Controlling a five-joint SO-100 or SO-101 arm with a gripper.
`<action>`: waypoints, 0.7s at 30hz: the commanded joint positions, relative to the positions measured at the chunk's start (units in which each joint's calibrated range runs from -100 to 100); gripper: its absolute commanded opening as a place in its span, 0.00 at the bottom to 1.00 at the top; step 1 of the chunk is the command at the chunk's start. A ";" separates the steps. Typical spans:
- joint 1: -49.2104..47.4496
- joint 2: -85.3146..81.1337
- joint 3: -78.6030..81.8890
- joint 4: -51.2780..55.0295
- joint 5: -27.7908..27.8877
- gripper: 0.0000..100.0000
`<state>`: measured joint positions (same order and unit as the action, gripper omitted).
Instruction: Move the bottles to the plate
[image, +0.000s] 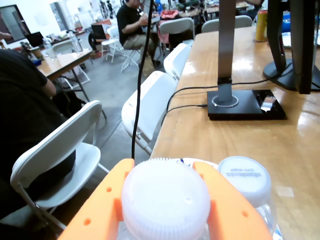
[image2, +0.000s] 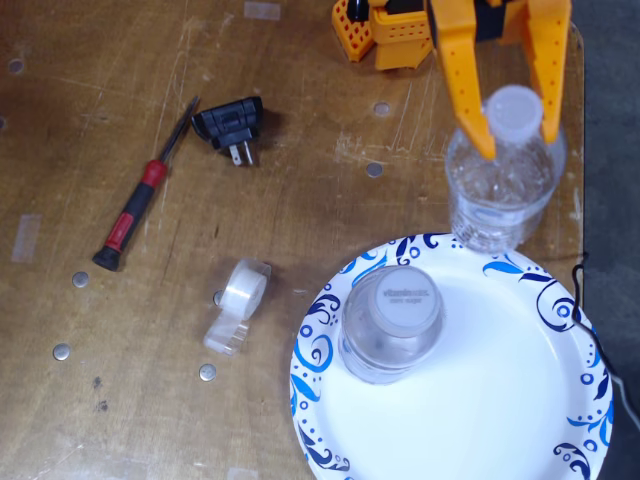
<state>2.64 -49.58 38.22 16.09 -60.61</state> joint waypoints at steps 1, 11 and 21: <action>-0.33 -0.25 8.09 -15.39 0.57 0.06; -1.73 4.13 19.17 -31.14 3.13 0.06; -2.91 22.77 18.54 -51.68 4.17 0.07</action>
<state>-0.73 -29.70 57.73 -29.62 -57.54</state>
